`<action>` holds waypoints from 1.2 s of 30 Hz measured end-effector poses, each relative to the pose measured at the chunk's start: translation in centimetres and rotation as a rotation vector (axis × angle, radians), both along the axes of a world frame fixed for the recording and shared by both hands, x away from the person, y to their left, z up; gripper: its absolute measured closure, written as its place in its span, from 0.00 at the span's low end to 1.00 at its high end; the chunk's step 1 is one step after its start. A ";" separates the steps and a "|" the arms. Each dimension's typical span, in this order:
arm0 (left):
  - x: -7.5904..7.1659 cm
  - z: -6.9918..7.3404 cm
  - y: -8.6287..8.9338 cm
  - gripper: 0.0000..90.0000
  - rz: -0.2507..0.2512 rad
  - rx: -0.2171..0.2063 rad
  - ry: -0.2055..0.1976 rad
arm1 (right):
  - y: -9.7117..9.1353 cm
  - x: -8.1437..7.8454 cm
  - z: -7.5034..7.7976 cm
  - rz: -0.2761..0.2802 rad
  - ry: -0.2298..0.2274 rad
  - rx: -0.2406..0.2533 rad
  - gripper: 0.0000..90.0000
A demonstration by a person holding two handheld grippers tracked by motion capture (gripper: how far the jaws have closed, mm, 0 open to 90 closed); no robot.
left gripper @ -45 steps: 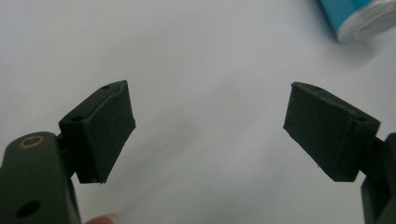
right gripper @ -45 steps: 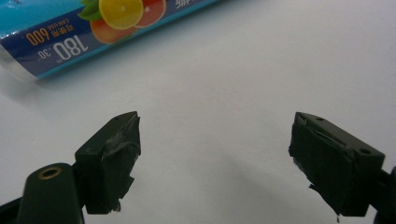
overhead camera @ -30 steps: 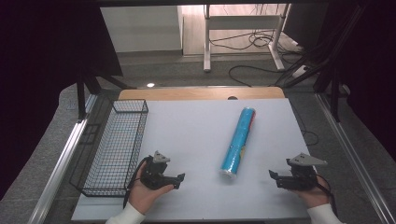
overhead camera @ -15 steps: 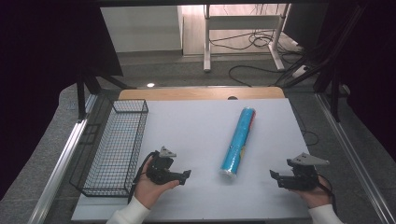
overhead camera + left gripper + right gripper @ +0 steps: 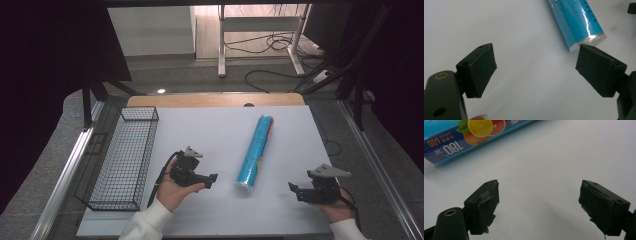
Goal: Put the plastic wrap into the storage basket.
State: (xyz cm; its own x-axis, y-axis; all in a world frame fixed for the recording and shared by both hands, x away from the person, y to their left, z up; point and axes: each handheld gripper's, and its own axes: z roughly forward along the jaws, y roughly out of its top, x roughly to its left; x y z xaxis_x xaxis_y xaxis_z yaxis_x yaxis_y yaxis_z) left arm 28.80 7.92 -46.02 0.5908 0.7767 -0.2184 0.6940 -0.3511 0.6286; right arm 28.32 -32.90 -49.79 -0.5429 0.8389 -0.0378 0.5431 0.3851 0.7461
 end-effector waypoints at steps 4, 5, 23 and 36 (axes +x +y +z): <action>0.8 0.2 -1.4 0.18 -0.010 0.037 -0.023 | 0.0 0.0 0.0 0.001 0.002 -0.001 0.19; 1.0 0.2 -1.7 0.18 -0.017 0.038 -0.022 | 0.0 0.1 0.0 -0.001 0.001 -0.002 0.19; 4.1 1.1 -5.7 0.19 -0.070 0.015 -0.020 | 0.1 0.0 0.3 0.003 0.014 0.010 0.20; 5.6 1.0 -8.3 0.19 -0.102 0.009 0.002 | 0.3 0.0 0.4 0.014 0.017 0.012 0.20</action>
State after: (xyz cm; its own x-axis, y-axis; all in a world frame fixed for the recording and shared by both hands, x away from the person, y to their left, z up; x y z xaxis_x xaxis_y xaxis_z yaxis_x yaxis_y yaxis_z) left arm 34.38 -0.36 -45.02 0.6664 0.7146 -0.2126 0.6555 -0.4258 0.6237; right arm 28.31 -32.56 -49.43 -0.5553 0.8314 -0.0185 0.5503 0.3841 0.7413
